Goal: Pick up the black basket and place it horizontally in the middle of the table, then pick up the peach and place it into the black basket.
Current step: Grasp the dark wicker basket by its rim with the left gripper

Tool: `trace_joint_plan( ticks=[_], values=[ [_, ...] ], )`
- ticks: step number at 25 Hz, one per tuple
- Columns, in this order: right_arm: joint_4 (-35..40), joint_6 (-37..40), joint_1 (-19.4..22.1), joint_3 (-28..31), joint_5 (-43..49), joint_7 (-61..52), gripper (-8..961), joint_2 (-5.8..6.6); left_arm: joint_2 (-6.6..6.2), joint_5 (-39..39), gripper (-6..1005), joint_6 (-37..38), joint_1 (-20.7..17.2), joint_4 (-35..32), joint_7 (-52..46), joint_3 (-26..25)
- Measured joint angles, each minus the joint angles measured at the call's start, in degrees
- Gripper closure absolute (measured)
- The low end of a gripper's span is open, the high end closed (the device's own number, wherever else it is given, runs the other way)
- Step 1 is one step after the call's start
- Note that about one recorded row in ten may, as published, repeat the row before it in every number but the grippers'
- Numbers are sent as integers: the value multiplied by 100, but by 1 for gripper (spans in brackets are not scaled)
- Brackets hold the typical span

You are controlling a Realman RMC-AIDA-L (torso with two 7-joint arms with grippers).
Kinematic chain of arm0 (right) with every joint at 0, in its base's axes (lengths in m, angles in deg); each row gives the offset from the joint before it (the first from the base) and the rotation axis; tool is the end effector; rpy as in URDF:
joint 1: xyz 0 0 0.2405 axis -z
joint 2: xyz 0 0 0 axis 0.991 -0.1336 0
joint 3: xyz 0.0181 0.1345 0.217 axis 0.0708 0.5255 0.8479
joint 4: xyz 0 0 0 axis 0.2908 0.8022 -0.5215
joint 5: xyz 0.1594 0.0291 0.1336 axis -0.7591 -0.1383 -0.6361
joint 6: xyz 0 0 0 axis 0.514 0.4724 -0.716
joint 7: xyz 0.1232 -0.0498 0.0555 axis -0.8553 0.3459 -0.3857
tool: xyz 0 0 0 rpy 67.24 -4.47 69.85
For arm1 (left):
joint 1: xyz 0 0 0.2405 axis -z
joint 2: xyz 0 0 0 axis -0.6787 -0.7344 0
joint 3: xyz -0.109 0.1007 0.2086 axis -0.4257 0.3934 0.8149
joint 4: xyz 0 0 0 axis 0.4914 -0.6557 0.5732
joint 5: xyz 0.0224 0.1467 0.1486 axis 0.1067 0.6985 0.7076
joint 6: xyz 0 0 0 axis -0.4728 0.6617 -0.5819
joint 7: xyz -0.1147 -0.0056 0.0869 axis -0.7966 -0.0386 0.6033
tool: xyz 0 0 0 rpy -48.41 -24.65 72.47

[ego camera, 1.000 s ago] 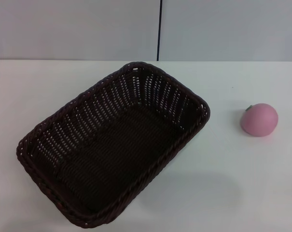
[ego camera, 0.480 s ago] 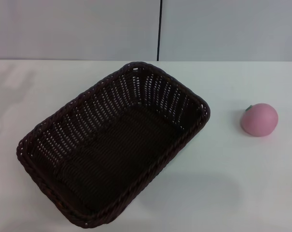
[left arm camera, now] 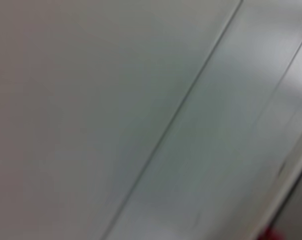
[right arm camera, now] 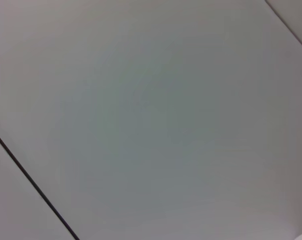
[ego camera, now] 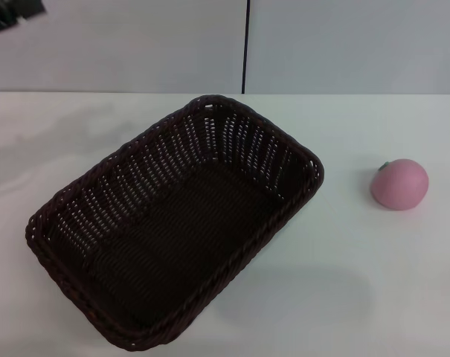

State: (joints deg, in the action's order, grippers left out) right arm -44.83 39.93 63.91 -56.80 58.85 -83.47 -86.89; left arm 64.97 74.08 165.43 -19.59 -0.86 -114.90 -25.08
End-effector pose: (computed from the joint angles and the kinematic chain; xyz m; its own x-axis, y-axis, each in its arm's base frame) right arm 0.4228 0.2617 0.0636 0.1676 0.2321 -0.9581 -0.9647 0.2389 -0.1109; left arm -0.2675 0.3373 0.1419 0.4565 0.4411 0.7726 0.6631 -0.7477 0.0351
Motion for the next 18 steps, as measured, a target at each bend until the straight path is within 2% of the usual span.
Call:
trace_joint_plan(
  ticks=[1, 2, 3, 4, 5, 6, 7, 9, 11, 12, 13, 16, 17, 18],
  values=[
    [1, -13, 1, 1, 0, -2, 233, 0, 8, 395, 202, 3, 58, -176, -233, -136],
    [-1, -47, 1, 0, 0, -6, 233, 0, 71, 1555, 204, 28, 282, -688, -871, -353],
    [-1, -47, 1, 0, 0, -6, 233, 0, 71, 1555, 205, 28, 282, -688, -871, -353],
    [-5, -95, 1, -1, 0, -8, 233, 0, 135, 2328, 206, 42, 438, -1070, -1276, -402],
    [-5, -95, 1, -1, 0, -8, 233, 0, 135, 2328, 207, 42, 438, -1070, -1276, -402],
    [-6, -117, 2, 0, 0, -9, 233, 0, 183, 2638, 208, 49, 514, -1242, -1438, -425],
    [-13, -148, 4, 0, 0, -9, 233, -1, 287, 3200, 210, 80, 652, -1565, -1695, -466],
    [-20, -153, 8, 0, 0, -9, 233, -3, 331, 3445, 212, 108, 715, -1689, -1787, -486],
    [-38, -155, 19, 0, 0, -9, 233, -6, 427, 3906, 215, 181, 841, -1885, -1924, -491],
    [-44, -160, 35, 0, 0, -9, 233, -7, 530, 4318, 216, 224, 954, -2040, -2004, -492],
    [-44, -160, 35, 0, 0, -9, 233, -7, 530, 4318, 217, 224, 954, -2040, -2004, -492],
    [-44, -216, 51, 0, 1, -9, 233, -9, 685, 4878, 221, 266, 1104, -2204, -2101, -488],
    [-44, -267, 55, -1, 1, -9, 233, -9, 784, 5226, 222, 303, 1207, -2254, -2173, -486],
    [-44, -267, 55, -1, 1, -9, 233, -9, 784, 5226, 223, 303, 1207, -2254, -2173, -486]
  ],
)
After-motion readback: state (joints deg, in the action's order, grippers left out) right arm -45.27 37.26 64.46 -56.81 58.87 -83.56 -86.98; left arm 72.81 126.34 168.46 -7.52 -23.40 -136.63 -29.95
